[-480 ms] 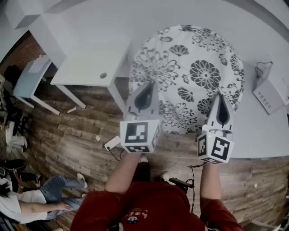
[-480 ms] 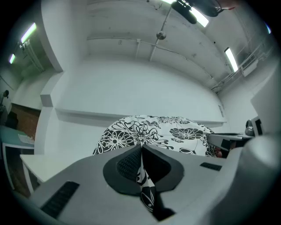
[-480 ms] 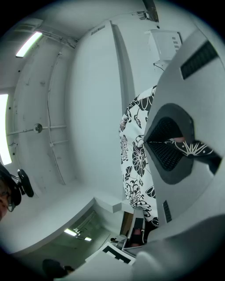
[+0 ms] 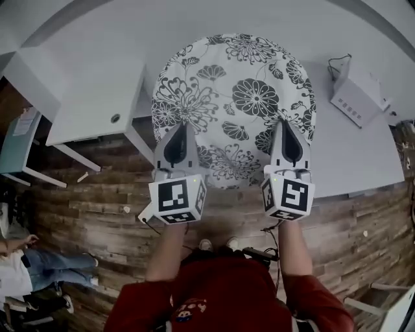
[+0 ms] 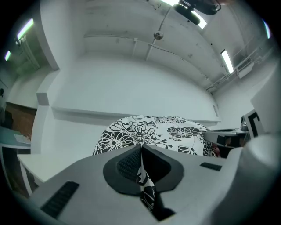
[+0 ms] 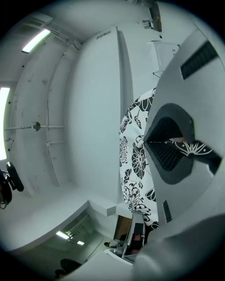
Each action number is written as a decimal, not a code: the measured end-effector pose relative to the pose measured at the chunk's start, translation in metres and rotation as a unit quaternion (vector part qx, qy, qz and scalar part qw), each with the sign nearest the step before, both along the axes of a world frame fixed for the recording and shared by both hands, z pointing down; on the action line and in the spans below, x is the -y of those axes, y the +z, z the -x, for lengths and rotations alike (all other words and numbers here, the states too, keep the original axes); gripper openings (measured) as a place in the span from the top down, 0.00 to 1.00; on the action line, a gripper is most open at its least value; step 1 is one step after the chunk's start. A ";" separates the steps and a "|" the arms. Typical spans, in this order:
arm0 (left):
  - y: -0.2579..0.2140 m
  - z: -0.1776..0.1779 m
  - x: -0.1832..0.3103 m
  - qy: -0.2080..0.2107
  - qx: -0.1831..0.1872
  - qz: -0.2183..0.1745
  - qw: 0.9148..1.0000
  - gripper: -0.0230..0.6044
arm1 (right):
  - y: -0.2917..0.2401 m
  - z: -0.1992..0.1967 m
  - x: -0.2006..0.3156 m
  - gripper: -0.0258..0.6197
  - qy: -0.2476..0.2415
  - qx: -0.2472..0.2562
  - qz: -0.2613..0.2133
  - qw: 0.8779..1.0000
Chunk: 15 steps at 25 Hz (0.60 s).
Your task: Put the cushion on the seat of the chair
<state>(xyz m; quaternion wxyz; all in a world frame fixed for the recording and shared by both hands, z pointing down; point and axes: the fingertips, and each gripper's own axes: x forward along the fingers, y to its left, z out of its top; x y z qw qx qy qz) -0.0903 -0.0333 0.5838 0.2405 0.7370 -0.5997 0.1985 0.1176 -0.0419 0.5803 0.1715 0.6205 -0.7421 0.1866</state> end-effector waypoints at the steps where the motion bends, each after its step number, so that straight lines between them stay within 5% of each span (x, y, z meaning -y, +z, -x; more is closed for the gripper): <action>1: 0.000 0.000 -0.001 0.002 -0.001 0.001 1.000 0.92 | 0.000 0.000 0.000 0.92 0.002 -0.001 0.001 1.000; 15: -0.001 0.001 0.001 0.004 -0.007 0.007 1.000 0.92 | -0.004 0.000 0.000 0.92 0.014 0.005 0.005 1.000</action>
